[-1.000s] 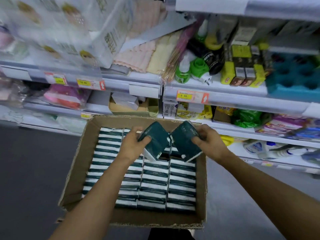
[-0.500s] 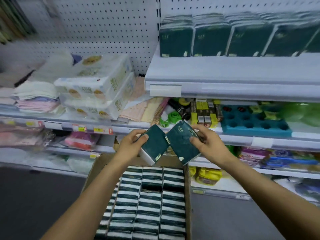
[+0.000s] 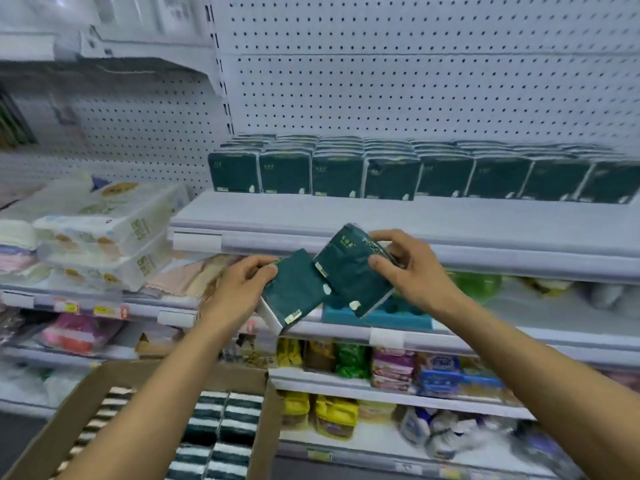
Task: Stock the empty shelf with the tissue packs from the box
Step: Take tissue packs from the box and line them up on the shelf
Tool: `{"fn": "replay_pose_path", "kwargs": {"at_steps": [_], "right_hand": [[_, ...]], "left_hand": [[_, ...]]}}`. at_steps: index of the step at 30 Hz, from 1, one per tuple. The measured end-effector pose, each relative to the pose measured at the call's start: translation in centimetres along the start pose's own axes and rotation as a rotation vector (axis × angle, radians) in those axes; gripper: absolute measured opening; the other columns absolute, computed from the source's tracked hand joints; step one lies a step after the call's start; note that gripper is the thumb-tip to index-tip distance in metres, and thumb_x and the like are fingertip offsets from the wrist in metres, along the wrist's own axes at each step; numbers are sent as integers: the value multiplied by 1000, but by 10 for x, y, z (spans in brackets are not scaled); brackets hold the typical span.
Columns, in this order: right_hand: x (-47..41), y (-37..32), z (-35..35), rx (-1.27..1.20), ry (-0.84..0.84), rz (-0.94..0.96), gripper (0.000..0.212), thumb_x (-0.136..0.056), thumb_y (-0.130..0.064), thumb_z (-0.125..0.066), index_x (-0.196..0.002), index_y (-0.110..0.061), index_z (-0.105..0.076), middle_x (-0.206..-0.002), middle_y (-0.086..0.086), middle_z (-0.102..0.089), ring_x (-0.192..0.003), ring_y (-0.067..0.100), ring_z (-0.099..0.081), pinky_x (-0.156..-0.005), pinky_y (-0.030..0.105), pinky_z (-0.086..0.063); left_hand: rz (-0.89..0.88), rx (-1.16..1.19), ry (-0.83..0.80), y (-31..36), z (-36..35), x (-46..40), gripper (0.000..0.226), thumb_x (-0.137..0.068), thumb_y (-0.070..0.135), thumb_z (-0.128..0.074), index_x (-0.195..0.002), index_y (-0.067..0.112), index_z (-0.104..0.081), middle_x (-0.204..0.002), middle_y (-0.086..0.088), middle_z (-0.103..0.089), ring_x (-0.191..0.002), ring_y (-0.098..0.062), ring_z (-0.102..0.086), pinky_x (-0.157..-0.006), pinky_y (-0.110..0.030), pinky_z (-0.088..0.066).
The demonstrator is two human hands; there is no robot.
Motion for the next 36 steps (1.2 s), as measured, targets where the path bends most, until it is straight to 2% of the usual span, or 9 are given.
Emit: {"fn": "replay_pose_path", "kwargs": {"at_steps": [2, 5, 7, 10, 13, 22, 29, 32, 36], "right_hand": [[-1, -3, 37, 2, 70, 22, 21, -91, -19, -63, -111, -27, -59, -78, 14, -67, -78, 25, -66, -68, 40, -55], [-11, -7, 86, 56, 165, 55, 17, -91, -24, -63, -106, -25, -56, -81, 15, -65, -79, 28, -64, -59, 34, -51], [-23, -3, 116, 141, 222, 51, 18, -91, -28, -63, -107, -26, -53, -88, 7, -65, -81, 24, -61, -58, 32, -49], [-43, 9, 153, 318, 286, 35, 20, -91, -35, -62, -108, -36, -52, -99, 0, -62, -91, 24, -60, -72, 46, -56], [-60, 24, 176, 563, 303, 11, 24, -94, -33, -58, -118, -33, -54, -115, 1, -64, -105, 26, -59, -83, 45, -52], [-93, 87, 192, 881, 190, 21, 62, -82, -35, -75, -137, -26, -49, -140, 0, -39, -127, 21, -36, -83, 44, -52], [-139, 108, 186, 898, 221, 132, 53, -86, -29, -71, -136, -23, -54, -149, 1, -37, -132, 20, -39, -87, 45, -53], [-154, 117, 184, 904, 234, 179, 52, -88, -27, -70, -137, -22, -53, -150, 1, -39, -134, 20, -38, -96, 42, -48], [-169, 128, 181, 917, 261, 255, 54, -84, -23, -74, -134, -19, -56, -147, 3, -43, -130, 27, -45, -90, 44, -53]], "left_hand": [[-12, 39, -24, 23, -23, 4, 17, -98, 17, -54, -97, 22, -70, -94, 6, -71, -81, -7, -63, -59, -14, -45], [-30, 51, -49, 54, -52, 5, 18, -100, 21, -52, -101, 23, -69, -91, 3, -69, -72, -9, -60, -45, -15, -42], [-29, 89, -59, 73, -67, 0, 18, -99, 22, -52, -100, 24, -70, -91, 5, -70, -75, -10, -61, -51, -16, -45], [-38, 131, -68, 93, -84, -15, 18, -98, 21, -54, -100, 22, -71, -99, 3, -71, -88, -13, -65, -66, -24, -51], [-49, 123, -66, 106, -102, -33, 19, -98, 24, -53, -102, 24, -71, -98, 2, -70, -83, -13, -65, -55, -23, -49], [-80, 122, -142, 119, -143, -90, 18, -99, 24, -52, -105, 25, -69, -97, 3, -70, -76, -6, -66, -52, -20, -48], [-79, 67, -234, 114, -154, -137, 17, -98, 26, -54, -102, 29, -71, -94, 8, -73, -83, -12, -67, -62, -30, -48], [-61, 64, -303, 110, -156, -154, 18, -98, 25, -54, -101, 30, -71, -93, 7, -73, -77, -9, -66, -62, -27, -48], [-43, 80, -368, 107, -158, -170, 18, -99, 26, -54, -105, 28, -71, -98, 5, -72, -76, -3, -66, -63, -23, -50]]}}
Point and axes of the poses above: each hand's wrist, its own x-axis away from the middle knuckle, its own z-axis out of the back of the hand, y = z × x, the point moved 1 cm from there along -x, towards the middle knuckle
